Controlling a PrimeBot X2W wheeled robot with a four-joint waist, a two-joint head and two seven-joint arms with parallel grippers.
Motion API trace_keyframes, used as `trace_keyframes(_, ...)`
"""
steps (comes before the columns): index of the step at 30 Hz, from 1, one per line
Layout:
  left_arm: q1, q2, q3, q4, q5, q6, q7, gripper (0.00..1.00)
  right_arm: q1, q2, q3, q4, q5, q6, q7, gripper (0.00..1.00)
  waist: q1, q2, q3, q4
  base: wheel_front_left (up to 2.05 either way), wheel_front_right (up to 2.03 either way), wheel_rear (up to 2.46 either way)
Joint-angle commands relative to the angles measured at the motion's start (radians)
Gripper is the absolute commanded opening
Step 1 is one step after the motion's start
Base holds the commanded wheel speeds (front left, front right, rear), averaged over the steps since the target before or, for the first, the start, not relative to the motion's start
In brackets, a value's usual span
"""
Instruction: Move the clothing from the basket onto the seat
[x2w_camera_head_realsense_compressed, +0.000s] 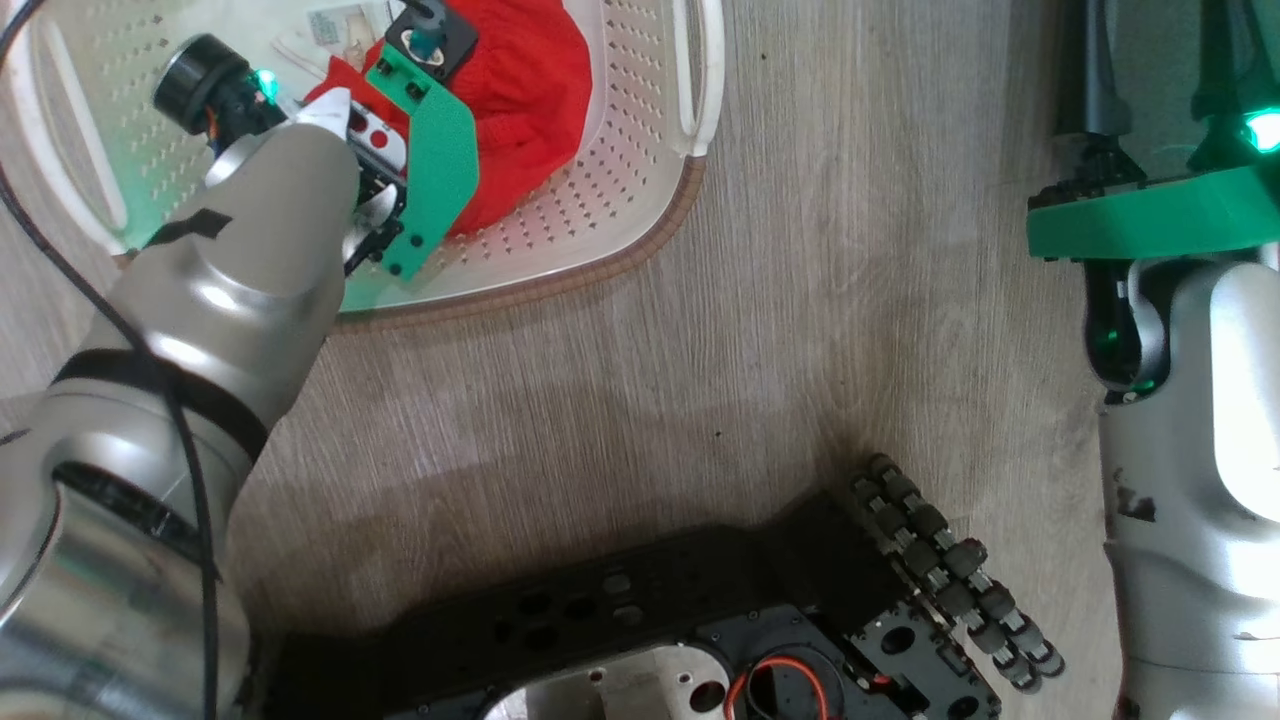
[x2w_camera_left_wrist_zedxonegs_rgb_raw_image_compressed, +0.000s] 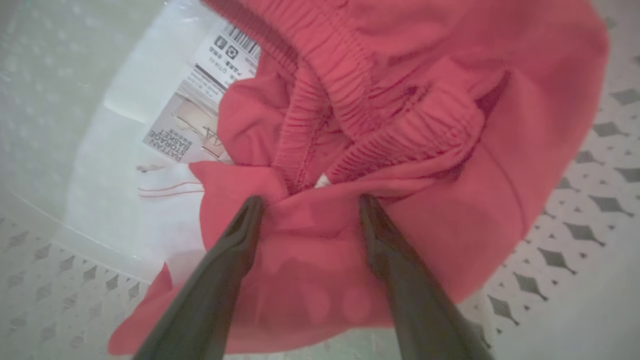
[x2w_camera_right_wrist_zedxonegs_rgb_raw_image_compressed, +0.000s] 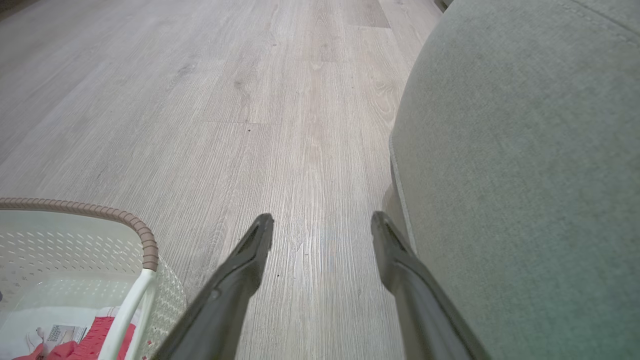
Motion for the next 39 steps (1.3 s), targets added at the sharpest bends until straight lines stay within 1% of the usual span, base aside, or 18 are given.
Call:
trace_keyframes(1, -0.008, 0.017, -0.001, -0.006, -0.008, -0.001, -0.009, 1.0, 0.03, 0.002, 0.013, -0.031, 0.008, 0.0, -0.006, 1.0, 0.0, 0.0, 0.007, -0.001, 0.0, 0.0, 0.0)
trace_keyframes(9, -0.015, 0.008, -0.054, 0.015, -0.046, -0.001, -0.004, 1.0, 0.033, 0.002, 0.001, -0.031, 0.003, 0.0, -0.006, 1.0, 0.0, 0.0, 0.019, 0.0, 0.0, 0.0, 0.0)
trace_keyframes(10, -0.014, 0.008, -0.061, 0.017, -0.051, -0.001, -0.001, 0.97, 0.032, 0.002, 0.0, -0.031, 0.003, 0.0, -0.006, 1.0, 0.0, 0.0, 0.019, 0.0, 0.0, 0.0, 0.0)
trace_keyframes(11, -0.012, 0.008, -0.07, 0.018, -0.056, -0.001, 0.002, 0.5, 0.031, 0.002, 0.0, -0.03, 0.003, 0.0, -0.006, 1.0, 0.0, 0.0, 0.018, 0.0, 0.0, 0.0, 0.0)
trace_keyframes(12, -0.012, 0.008, -0.07, 0.018, -0.056, -0.001, 0.002, 0.5, 0.031, 0.002, 0.0, -0.03, 0.003, 0.0, -0.006, 1.0, 0.0, 0.0, 0.018, 0.0, 0.0, 0.0, 0.0)
trace_keyframes(13, -0.012, 0.009, -0.078, 0.018, -0.062, -0.001, 0.003, 0.32, 0.03, 0.002, -0.001, -0.029, 0.003, 0.0, -0.006, 1.0, 0.0, 0.0, 0.017, 0.0, 0.0, 0.0, 0.0)
trace_keyframes(14, -0.01, 0.009, -0.085, 0.018, -0.07, -0.001, 0.003, 0.0, 0.029, 0.002, -0.001, -0.028, 0.004, 0.0, -0.006, 1.0, 0.0, 0.0, 0.015, 0.0, 0.0, 0.0, 0.0)
trace_keyframes(19, -0.009, 0.004, -0.104, 0.003, -0.115, -0.001, -0.024, 0.0, 0.035, 0.002, -0.021, -0.021, -0.003, 0.0, -0.006, 1.0, 0.0, 0.0, -0.021, 0.016, 0.0, 0.0, 0.0)
trace_keyframes(21, -0.005, 0.0, -0.1, -0.005, -0.137, -0.001, -0.061, 0.0, 0.043, 0.002, -0.03, -0.018, -0.007, 0.0, -0.006, 1.0, 0.0, 0.0, -0.049, 0.027, 0.0, 0.0, 0.0)
trace_keyframes(24, 0.011, -0.013, -0.068, -0.014, -0.183, -0.001, -0.152, 0.0, 0.062, 0.002, -0.048, -0.011, -0.016, 0.0, -0.006, 1.0, 0.0, 0.0, -0.111, 0.051, 0.0, 0.0, 0.0)
trace_keyframes(29, 0.07, -0.027, -0.019, -0.023, -0.247, -0.001, -0.319, 0.0, 0.118, 0.002, -0.081, 0.012, -0.046, 0.0, -0.006, 1.0, 0.0, 0.0, -0.26, 0.097, 0.0, 0.0, 0.0)
trace_keyframes(31, 0.098, -0.026, 0.01, -0.022, -0.273, -0.001, -0.396, 0.0, 0.143, 0.002, -0.089, 0.022, -0.055, 0.0, -0.006, 1.0, 0.0, 0.0, -0.325, 0.113, 0.0, 0.0, 0.0)
trace_keyframes(32, 0.127, -0.023, 0.024, -0.022, -0.287, -0.001, -0.466, 0.0, 0.17, 0.002, -0.104, 0.031, -0.065, 0.0, -0.006, 1.0, 0.0, 0.0, -0.388, 0.132, 0.0, 0.0, 0.0)
trace_keyframes(33, 0.141, -0.021, 0.034, -0.019, -0.294, 0.001, -0.502, 0.0, 0.185, 0.002, -0.113, 0.035, -0.069, 0.0, -0.006, 1.0, 0.0, 0.0, -0.421, 0.143, 0.0, 0.0, 0.0)
trace_keyframes(36, 0.187, -0.022, 0.066, -0.018, -0.322, 0.003, -0.586, 0.0, 0.231, 0.002, -0.13, 0.048, -0.089, 0.0, -0.006, 1.0, 0.0, 0.0, -0.513, 0.173, 0.0, 0.0, 0.0)
trace_keyframes(39, 0.24, -0.017, 0.106, -0.035, -0.348, 0.006, -0.626, 0.0, 0.274, 0.002, -0.136, 0.064, -0.109, 0.0, -0.006, 1.0, 0.0, 0.0, -0.6, 0.196, 0.0, 0.0, 0.0)
